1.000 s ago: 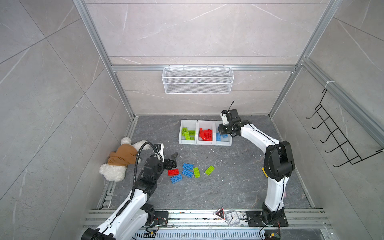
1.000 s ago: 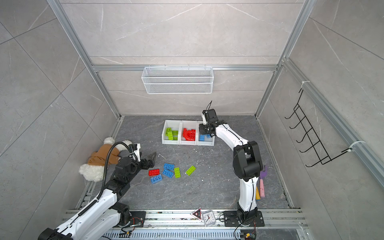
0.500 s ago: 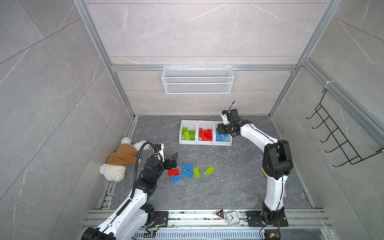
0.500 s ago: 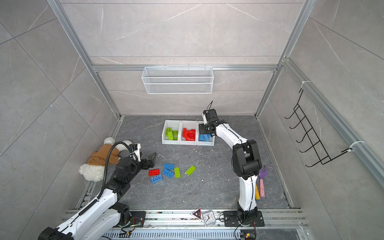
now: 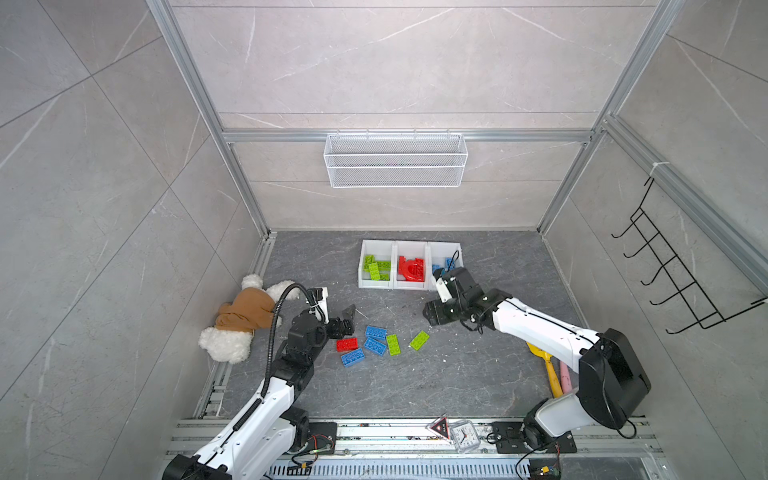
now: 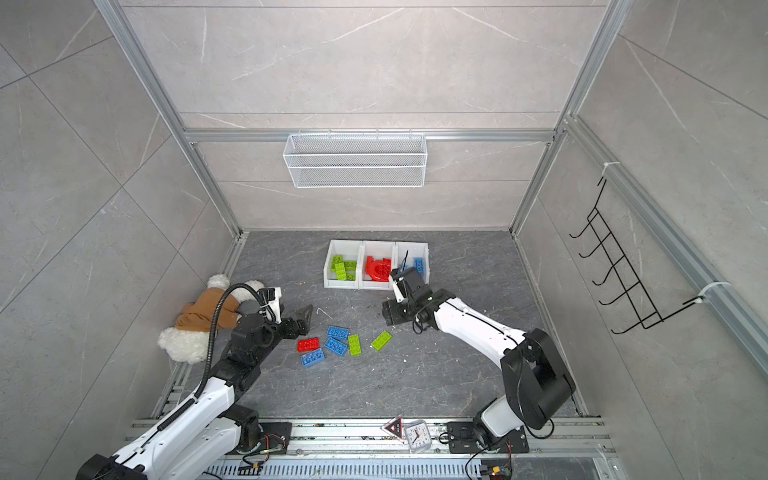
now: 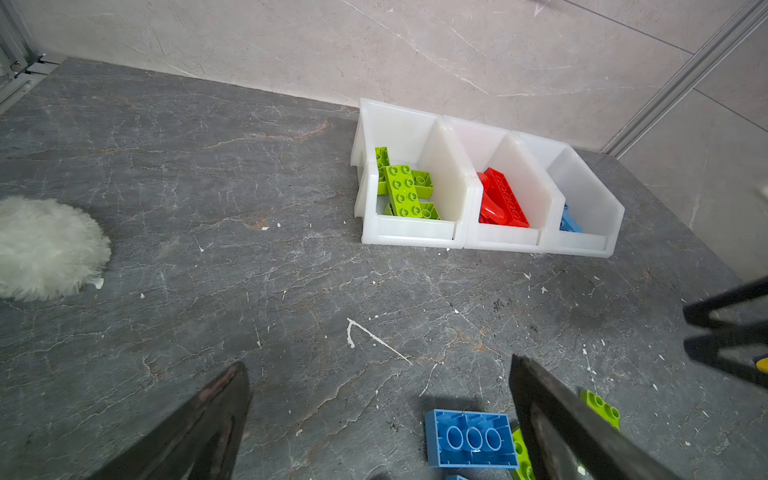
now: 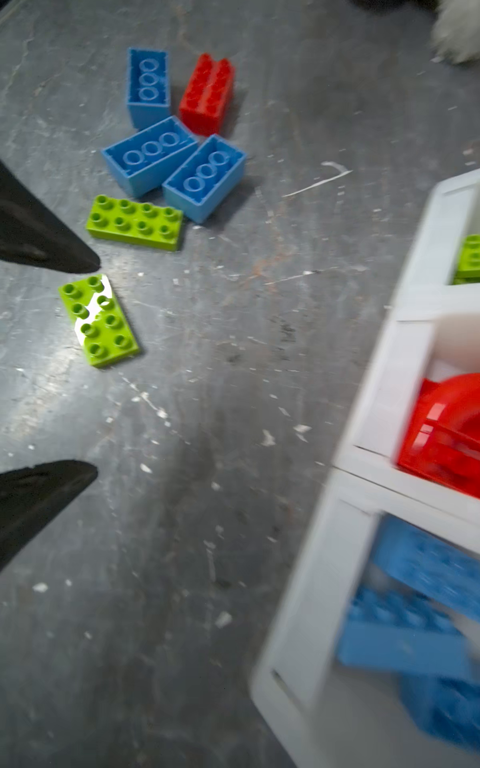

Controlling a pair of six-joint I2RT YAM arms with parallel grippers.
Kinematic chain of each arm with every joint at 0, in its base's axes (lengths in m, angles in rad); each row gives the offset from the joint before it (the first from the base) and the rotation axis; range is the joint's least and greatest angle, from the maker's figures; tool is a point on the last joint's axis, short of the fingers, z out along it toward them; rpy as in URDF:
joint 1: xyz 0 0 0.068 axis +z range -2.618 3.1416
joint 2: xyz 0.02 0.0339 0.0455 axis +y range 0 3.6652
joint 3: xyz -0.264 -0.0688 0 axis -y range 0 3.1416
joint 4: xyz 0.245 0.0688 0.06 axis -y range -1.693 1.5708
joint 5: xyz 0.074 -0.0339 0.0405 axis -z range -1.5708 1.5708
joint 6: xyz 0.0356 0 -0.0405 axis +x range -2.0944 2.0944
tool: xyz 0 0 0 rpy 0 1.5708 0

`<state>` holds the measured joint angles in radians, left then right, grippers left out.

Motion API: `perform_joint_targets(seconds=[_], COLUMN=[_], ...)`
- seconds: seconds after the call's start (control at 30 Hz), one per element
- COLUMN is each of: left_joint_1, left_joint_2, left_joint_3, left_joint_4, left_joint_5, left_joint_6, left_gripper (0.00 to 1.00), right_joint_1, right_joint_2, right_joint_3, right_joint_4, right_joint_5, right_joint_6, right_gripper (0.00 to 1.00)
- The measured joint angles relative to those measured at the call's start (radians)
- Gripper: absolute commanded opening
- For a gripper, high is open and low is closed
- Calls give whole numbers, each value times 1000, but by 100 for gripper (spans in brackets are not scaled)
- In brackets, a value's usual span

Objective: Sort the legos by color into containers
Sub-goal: 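Move the open right gripper back over the lime-green bricks, then lower and close the right gripper on a lime-green brick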

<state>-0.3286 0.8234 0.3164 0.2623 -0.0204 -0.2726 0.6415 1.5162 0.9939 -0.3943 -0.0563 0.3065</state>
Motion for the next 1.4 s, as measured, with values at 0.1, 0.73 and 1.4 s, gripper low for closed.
perform_joint_targets(seconds=[0.1, 0.73, 1.4], left_joint_1=[0, 0, 0], left_joint_2=[2, 19, 21], left_joint_3=[0, 0, 0], left_joint_4=[0, 0, 0], left_joint_5=[0, 0, -1], left_joint_6=[0, 0, 0], left_gripper=[100, 100, 100], right_joint_1=[58, 136, 187], right_joint_2=[-20, 84, 279], right_joint_3=[-90, -175, 7], right_joint_4=[23, 199, 219], right_joint_5=[13, -24, 16], right_joint_6=[67, 181, 162], right_gripper=[73, 75, 60])
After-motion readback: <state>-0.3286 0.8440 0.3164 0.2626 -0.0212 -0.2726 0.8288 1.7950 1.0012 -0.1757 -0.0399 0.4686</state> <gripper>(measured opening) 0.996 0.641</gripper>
